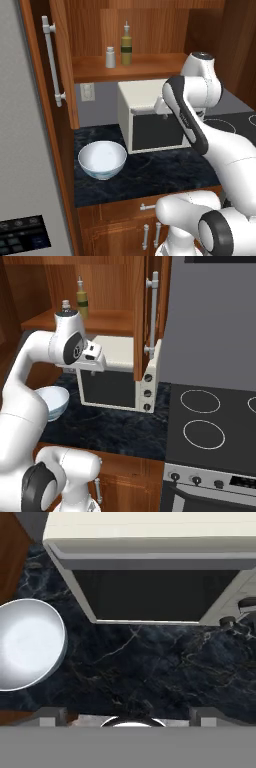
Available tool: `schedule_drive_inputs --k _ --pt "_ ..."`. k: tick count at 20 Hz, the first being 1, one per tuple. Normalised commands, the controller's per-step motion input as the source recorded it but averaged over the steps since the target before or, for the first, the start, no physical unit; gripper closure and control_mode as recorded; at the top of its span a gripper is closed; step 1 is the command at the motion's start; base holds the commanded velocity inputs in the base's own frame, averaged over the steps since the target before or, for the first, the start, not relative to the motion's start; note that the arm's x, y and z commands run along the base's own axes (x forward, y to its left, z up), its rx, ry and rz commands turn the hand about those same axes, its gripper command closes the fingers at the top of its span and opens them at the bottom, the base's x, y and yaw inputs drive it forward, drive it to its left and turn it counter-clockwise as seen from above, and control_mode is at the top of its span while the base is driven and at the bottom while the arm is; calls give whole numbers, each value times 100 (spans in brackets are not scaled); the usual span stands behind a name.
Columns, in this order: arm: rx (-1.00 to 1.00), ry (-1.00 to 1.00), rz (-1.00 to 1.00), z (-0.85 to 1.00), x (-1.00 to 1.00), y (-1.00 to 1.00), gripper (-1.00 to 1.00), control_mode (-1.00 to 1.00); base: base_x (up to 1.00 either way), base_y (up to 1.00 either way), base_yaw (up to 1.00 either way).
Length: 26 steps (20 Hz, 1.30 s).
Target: Retrieve the bottle and the shaker from the cabinet and place them next to the mixing bowl on the counter. Then add garlic from the fridge to the mixing bowl.
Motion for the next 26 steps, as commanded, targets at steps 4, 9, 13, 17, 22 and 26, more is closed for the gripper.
schedule_drive_inputs --k 4,9,13,17,22,26 --pt "0 -21 0 66 -20 13 -100 -100 0 0 0" --pt "0 -19 2 54 -24 59 -100 -100 0 0 0" --pt "0 -20 7 48 -3 41 -100 -100 0 0 0" --pt "0 -14 5 57 0 32 -100 -100 0 0 0" --pt "0 -14 3 19 0 17 -100 -100 0 0 0" --pt "0 -18 2 2 12 34 -100 -100 0 0 0"
